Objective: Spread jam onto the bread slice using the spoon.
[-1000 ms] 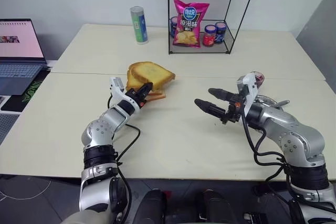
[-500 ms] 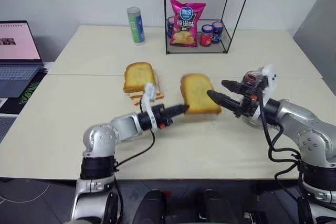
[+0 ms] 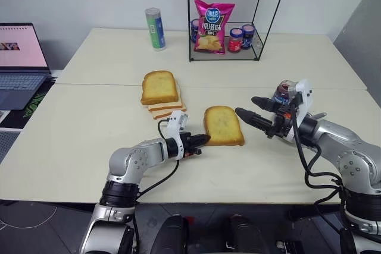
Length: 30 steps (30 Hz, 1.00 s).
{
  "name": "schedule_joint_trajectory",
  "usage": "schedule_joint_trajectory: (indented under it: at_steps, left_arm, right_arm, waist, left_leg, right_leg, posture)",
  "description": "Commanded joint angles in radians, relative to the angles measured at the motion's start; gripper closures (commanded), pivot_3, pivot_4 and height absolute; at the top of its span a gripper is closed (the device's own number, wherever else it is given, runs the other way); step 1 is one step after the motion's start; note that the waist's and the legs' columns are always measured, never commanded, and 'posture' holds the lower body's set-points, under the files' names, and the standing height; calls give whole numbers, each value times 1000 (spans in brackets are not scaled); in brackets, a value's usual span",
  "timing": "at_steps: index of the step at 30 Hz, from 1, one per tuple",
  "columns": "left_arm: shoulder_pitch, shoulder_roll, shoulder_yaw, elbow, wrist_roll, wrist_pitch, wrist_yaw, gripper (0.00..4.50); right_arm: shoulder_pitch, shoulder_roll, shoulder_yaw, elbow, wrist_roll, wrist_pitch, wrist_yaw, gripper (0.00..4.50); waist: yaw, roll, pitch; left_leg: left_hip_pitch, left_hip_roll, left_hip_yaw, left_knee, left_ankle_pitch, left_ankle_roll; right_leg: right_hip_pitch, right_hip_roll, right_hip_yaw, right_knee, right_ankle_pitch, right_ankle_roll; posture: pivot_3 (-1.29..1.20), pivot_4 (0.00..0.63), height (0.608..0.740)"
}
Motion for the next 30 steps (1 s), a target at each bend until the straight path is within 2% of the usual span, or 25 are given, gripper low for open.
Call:
schedule_joint_trajectory:
  at_steps: [1,2,3,15,17,22,24,27,30]
  left_arm:
    - [1,7,-1,-29,8,2,-30,4454]
    - [15,17,0,-41,8,4,-37,3967]
    - [28,27,4,-51,7,3,-45,3885]
    - [87,109,80,-137,-10,46,-51,1471]
    - [105,164,73,-187,8,42,-73,1143]
    - [116,353,-58,-359,142,-141,-223,142]
    - [93,383,-98,-389,189,-239,-281,34]
    - [41,404,-169,-396,268,-358,-352,34]
    - [-39,364,-226,-369,337,-470,-385,34]
  right_arm:
    - [-7,-10,-4,-23,12,-13,12,0]
    - [-1,-12,-6,-25,12,-15,14,0]
    - [6,-13,-8,-26,12,-17,15,0]
    - [65,-15,-59,-34,18,-25,-14,0]
    - [77,-5,-97,-28,20,-30,-47,0]
    - [142,18,-251,-26,58,-22,-139,0]
    - [166,31,-334,-10,92,-16,-182,0]
    - [206,36,-437,21,129,-14,-232,0]
    - [256,48,-548,62,182,-10,-283,0]
  waist:
    - [0,0,0]
    - [0,0,0]
    - [0,0,0]
    - [-2,0,0]
    - [-4,0,0]
    - [0,1,0]
    - [5,1,0]
    - [12,1,0]
    - [12,1,0]
  left_leg:
    - [0,0,0,0,0,0]
    - [0,0,0,0,0,0]
    - [0,0,0,0,0,0]
    - [0,0,0,0,0,0]
    - [0,0,0,0,0,0]
    - [0,1,0,-2,0,0]
    - [0,0,0,-1,0,0]
    - [-2,-1,0,0,0,0]
    - [-3,-1,1,-1,0,1]
  right_leg:
    - [0,0,0,0,0,0]
    - [0,0,0,0,0,1]
    - [0,0,0,0,-1,2]
    - [0,-1,0,0,-2,4]
    - [0,-1,0,0,-2,4]
    - [-1,-1,0,0,-3,0]
    - [-1,-2,0,-1,-4,-6]
    - [-1,-3,-1,-2,-4,-8]
    - [-1,-4,0,-3,-4,-8]
  posture:
    - [0,150,740]
    - [0,150,740]
    - [0,150,740]
    - [0,150,740]
    - [0,150,740]
    - [0,150,740]
    - [0,150,740]
    - [0,150,740]
    - [0,150,740]
